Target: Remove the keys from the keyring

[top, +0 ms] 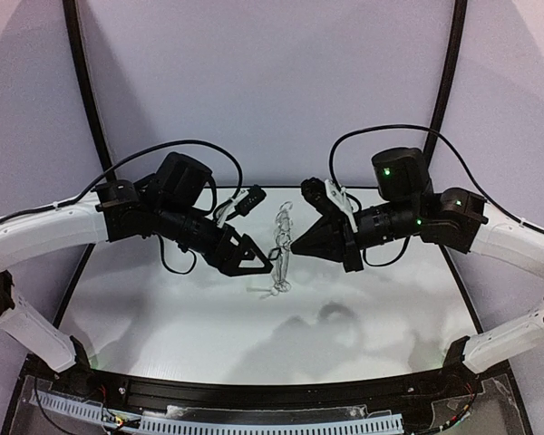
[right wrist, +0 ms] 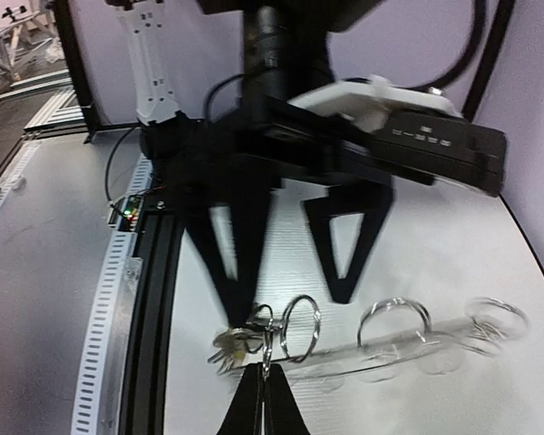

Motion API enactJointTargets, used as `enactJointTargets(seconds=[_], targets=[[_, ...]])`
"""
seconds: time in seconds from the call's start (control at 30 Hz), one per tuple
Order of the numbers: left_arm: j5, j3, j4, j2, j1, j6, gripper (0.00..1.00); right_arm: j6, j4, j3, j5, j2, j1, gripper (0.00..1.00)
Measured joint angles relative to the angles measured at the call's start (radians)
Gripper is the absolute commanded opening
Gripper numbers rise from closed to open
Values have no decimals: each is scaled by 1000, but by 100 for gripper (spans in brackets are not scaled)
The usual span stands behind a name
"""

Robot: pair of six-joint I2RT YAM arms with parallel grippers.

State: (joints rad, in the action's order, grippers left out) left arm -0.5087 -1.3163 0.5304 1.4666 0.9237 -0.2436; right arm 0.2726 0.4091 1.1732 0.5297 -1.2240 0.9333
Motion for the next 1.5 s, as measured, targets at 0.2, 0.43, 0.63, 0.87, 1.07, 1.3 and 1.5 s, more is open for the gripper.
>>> enactJointTargets(seconds=[0.2, 0.43, 0.63, 0.87, 1.07, 1.3, 1.5], targets=[[43, -45, 0, -2, -11, -14, 84, 19, 63, 16, 24, -5, 3, 0], [-43, -71, -8, -20, -11, -29, 74, -9, 57, 16, -21, -13, 4, 0], [-123, -71, -29, -17, -11, -45, 67, -39, 18, 14, -29, -13, 4, 0], [-212, -89, -76, 23, -11, -46, 51, -47, 10, 14, -10, -28, 4, 0], [-258, -93, -83, 43, -11, -51, 34, -54, 0, 14, -5, -29, 4, 0], [-277, -95, -106, 53, -11, -62, 3, -64, -5, 14, -3, -29, 4, 0], [-252, -95, -100, 58, -12, -61, 1, -73, 0, 14, -7, -29, 3, 5]])
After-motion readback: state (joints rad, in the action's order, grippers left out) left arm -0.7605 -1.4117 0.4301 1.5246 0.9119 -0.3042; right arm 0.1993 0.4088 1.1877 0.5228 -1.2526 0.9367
